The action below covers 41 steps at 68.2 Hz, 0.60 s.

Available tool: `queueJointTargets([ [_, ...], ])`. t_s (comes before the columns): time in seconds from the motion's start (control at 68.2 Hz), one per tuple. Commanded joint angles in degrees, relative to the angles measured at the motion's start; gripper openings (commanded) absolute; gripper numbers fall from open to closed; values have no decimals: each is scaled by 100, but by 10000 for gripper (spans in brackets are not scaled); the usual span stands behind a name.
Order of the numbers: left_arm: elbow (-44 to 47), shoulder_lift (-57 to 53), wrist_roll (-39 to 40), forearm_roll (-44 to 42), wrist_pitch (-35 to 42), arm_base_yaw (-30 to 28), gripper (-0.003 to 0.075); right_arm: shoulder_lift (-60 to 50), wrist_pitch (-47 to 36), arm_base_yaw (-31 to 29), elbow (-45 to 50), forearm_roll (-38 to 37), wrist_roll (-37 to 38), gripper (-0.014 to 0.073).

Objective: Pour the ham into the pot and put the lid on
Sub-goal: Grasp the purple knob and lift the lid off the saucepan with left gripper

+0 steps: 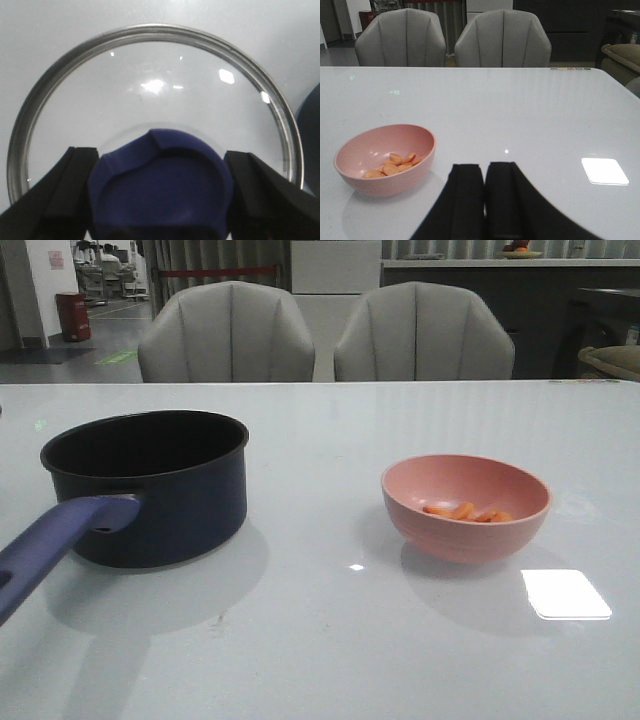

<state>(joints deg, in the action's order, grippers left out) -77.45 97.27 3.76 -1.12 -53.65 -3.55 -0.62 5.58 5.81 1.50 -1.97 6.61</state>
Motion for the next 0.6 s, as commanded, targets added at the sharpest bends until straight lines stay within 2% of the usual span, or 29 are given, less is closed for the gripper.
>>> queueJointTargets([
  [0.0, 363, -239, -328, 296, 760, -150, 277, -111, -424, -28, -28, -86, -38, 162],
  [0.234, 1136, 112, -328, 307, 1541, -246, 277, -111, -424, -28, -28, -86, -38, 162],
  [0.454, 1219, 315, -328, 307, 1602, -246, 288, -111, -424, -28, -28, -86, -38, 162],
  [0.513, 1219, 322, -328, 292, 1591, -246, 312, -111, -424, -28, -28, -86, -38, 162],
  [0.572, 1219, 322, -328, 292, 1556, -246, 370, -111, -424, -28, -28, -86, -38, 162],
  [0.586, 1219, 322, -328, 292, 1550, -246, 410, -111, -424, -28, -28, -86, -38, 162],
])
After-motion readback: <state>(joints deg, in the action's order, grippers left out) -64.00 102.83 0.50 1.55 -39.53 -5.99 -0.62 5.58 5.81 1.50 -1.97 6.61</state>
